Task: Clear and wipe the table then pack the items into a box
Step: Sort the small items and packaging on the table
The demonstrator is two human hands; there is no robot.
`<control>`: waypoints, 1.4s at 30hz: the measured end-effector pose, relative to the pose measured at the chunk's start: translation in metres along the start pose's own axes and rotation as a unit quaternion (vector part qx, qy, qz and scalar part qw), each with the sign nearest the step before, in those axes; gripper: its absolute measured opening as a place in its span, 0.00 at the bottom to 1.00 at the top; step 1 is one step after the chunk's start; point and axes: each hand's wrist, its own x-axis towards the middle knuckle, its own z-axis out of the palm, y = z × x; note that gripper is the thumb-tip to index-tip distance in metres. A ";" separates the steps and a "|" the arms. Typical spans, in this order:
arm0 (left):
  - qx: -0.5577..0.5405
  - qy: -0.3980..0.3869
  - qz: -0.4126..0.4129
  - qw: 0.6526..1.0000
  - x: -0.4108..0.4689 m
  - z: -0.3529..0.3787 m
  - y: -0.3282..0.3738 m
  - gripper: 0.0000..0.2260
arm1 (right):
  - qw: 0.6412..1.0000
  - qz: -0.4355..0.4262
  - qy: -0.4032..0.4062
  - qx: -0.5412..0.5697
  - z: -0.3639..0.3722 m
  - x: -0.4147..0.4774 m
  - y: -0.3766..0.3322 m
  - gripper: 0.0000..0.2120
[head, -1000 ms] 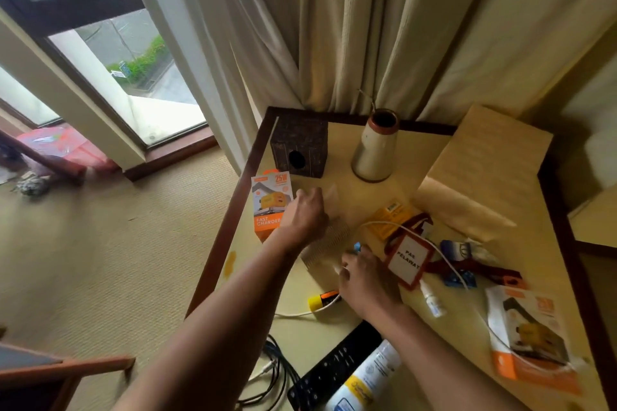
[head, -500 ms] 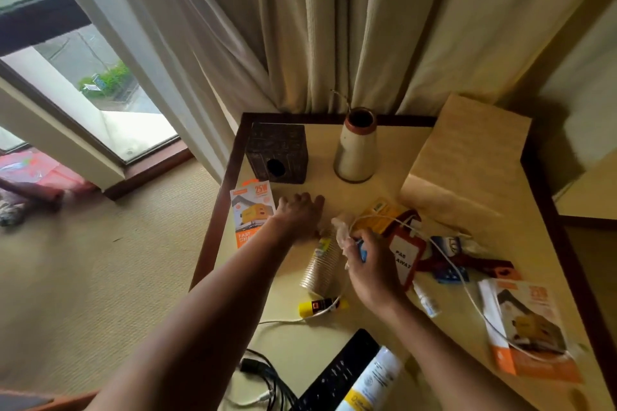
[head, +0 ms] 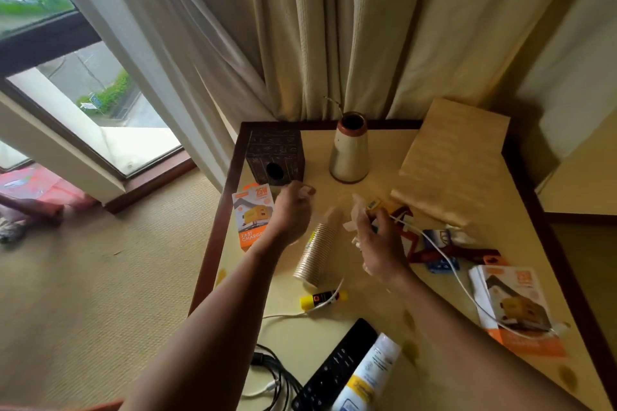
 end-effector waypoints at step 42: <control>-0.007 -0.446 -0.206 0.871 -0.484 0.728 0.009 0.09 | 0.849 0.387 0.283 0.223 -0.480 -0.339 0.608 0.12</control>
